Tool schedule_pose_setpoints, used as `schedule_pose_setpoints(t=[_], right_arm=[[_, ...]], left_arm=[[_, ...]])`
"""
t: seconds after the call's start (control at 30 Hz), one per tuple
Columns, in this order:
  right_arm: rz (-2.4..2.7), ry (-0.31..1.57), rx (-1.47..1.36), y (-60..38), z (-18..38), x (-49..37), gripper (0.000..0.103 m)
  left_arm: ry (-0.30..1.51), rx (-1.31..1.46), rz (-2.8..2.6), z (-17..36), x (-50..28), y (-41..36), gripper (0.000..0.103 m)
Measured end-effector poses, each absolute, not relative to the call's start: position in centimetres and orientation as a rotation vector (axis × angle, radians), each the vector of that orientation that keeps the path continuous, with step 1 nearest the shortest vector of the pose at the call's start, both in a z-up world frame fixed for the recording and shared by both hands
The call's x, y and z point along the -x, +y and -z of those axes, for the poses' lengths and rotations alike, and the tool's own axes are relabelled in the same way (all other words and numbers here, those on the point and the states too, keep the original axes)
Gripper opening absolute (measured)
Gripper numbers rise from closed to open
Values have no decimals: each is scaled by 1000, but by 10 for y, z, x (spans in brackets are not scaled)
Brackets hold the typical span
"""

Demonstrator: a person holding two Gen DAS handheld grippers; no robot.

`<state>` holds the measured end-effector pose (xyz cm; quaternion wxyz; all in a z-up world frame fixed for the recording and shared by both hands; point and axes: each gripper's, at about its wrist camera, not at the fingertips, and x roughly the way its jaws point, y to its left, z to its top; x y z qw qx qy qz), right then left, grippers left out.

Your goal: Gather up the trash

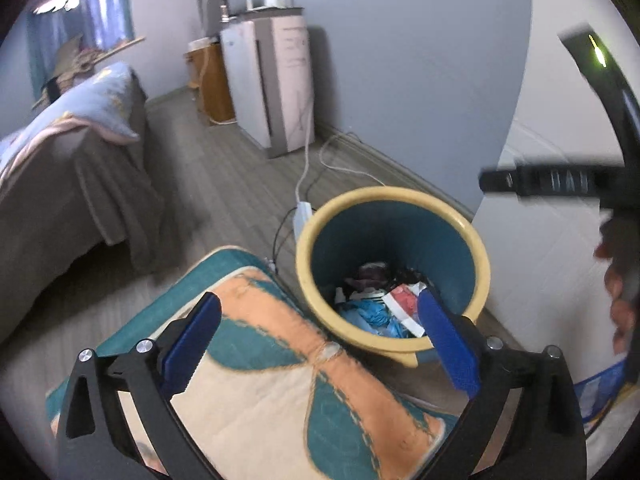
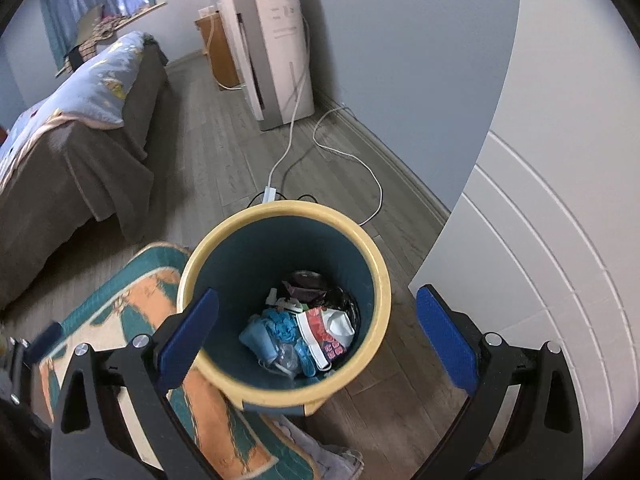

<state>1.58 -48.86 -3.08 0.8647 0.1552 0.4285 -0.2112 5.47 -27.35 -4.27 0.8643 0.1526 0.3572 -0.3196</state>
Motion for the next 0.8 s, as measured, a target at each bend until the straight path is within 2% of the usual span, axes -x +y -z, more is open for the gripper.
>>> schedule_pose_setpoints(t=[0.3,0.5,0.8], right_arm=[[472,877,-284,-458,23,26,97],[473,875,-275,-442,24,40,97],[470,890,-207,-428,32,41,97]], left_arm=[[675,-259,622,3,-19,-235,98],[728,-161,610,5,-23,-217,98],[718,-202,567,13,-28,-210,98]])
